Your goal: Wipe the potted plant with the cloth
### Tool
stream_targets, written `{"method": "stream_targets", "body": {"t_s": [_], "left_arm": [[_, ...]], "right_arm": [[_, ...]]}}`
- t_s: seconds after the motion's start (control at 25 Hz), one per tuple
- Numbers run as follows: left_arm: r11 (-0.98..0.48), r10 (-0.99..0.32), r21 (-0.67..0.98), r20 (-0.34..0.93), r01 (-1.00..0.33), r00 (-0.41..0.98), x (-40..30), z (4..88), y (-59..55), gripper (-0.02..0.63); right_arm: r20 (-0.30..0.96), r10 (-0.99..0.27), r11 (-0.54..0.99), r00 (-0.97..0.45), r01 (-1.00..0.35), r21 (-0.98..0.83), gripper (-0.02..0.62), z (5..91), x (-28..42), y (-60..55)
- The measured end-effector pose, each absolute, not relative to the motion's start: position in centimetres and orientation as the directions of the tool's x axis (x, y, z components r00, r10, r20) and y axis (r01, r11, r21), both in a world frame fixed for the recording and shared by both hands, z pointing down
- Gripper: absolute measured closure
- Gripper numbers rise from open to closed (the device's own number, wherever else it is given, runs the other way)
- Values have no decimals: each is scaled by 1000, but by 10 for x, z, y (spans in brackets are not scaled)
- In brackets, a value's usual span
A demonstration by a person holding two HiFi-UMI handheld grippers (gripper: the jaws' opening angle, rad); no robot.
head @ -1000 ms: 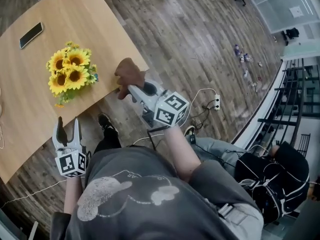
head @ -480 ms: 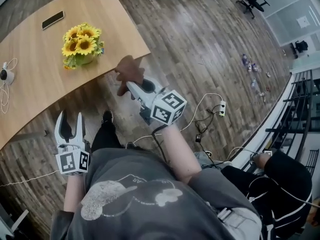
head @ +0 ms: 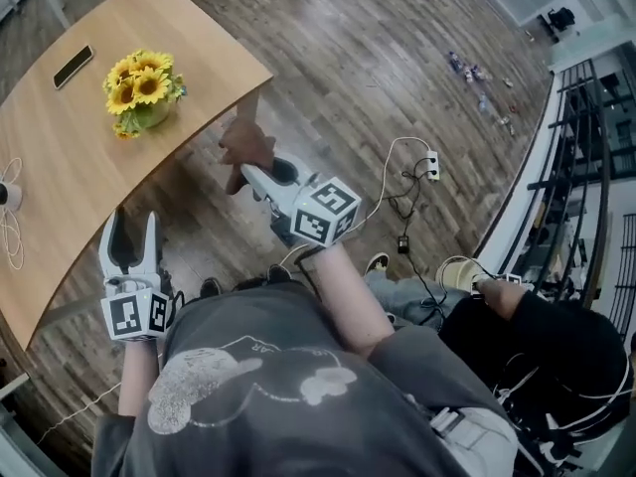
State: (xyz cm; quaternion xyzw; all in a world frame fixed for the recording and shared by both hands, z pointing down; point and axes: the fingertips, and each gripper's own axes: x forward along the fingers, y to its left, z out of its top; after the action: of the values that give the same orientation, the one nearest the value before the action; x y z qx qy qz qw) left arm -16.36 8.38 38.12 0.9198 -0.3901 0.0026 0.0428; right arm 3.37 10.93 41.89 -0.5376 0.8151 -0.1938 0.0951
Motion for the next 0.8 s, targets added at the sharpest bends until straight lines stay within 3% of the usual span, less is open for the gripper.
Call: {"method": "stream_targets", "body": {"t_s": [0.2, 0.52, 0.8], "left_arm": [[-762, -642, 80, 43, -643, 766, -198, 385, 67, 344], [-809, -572, 131, 42, -573, 819, -239, 393, 52, 468], [-837, -527, 158, 23, -524, 849, -244, 388, 56, 588]], "right_arm": [[49, -956, 237, -288, -862, -448, 535, 424, -4, 115], [74, -975, 151, -208, -874, -462, 528, 423, -70, 137], [76, -973, 163, -218, -883, -440, 528, 413, -100, 151]]}}
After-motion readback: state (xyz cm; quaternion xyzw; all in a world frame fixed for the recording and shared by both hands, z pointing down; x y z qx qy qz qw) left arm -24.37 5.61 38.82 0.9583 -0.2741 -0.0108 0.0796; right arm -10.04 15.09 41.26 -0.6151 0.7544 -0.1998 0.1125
